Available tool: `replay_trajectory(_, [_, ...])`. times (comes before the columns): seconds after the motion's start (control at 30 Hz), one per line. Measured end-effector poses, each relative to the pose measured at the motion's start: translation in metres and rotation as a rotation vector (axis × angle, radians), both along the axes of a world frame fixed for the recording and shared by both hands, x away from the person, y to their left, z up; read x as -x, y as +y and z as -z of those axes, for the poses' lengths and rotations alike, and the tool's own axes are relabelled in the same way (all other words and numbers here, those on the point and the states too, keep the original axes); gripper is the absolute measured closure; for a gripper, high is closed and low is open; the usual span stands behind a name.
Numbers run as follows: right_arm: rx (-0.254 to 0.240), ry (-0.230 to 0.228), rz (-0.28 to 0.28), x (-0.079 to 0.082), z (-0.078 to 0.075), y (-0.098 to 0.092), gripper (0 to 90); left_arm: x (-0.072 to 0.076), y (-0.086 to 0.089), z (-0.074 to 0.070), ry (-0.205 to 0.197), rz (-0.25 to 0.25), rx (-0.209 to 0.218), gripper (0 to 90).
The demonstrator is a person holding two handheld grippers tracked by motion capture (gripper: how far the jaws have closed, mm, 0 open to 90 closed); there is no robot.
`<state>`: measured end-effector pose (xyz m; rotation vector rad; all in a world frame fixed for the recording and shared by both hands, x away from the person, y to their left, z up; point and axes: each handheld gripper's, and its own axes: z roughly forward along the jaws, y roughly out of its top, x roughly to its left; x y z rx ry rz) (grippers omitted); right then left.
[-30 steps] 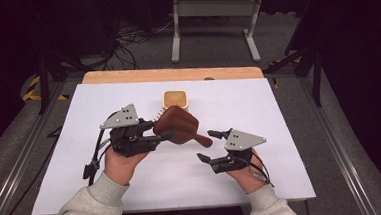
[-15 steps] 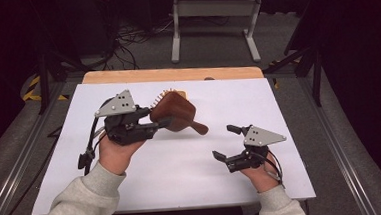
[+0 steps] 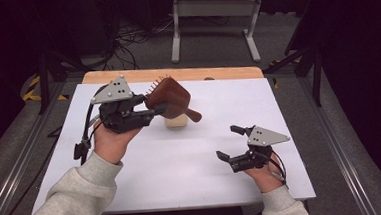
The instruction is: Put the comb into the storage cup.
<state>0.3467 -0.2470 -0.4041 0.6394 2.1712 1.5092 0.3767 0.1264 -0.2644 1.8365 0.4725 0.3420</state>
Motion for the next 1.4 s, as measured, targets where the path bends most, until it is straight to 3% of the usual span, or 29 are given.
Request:
replay_trajectory(0.57, [-0.005, 0.008, -0.001, -0.002, 0.001, -0.003, 5.0, -0.014, 0.005, -0.012, -0.019, -0.092, 0.013, 59.9])
replay_trajectory(0.8, [0.000, 0.013, -0.004, -0.002, 0.002, -0.002, 5.0, -0.020, 0.002, -0.015, -0.041, -0.138, -0.008, 59.7])
replay_trajectory(1.13, [-0.007, 0.016, -0.002, -0.003, 0.002, -0.003, 4.9, -0.030, 0.001, -0.013, -0.034, -0.196, -0.023, 59.6])
replay_trajectory(1.27, [0.005, 0.017, -0.005, -0.003, 0.003, -0.001, 5.0, -0.032, 0.000, -0.011, -0.055, -0.226, -0.046, 59.6])
replay_trajectory(1.4, [0.000, 0.016, -0.004, -0.003, 0.003, -0.002, 4.9, -0.037, 0.000, -0.010, -0.039, -0.235, -0.049, 59.5])
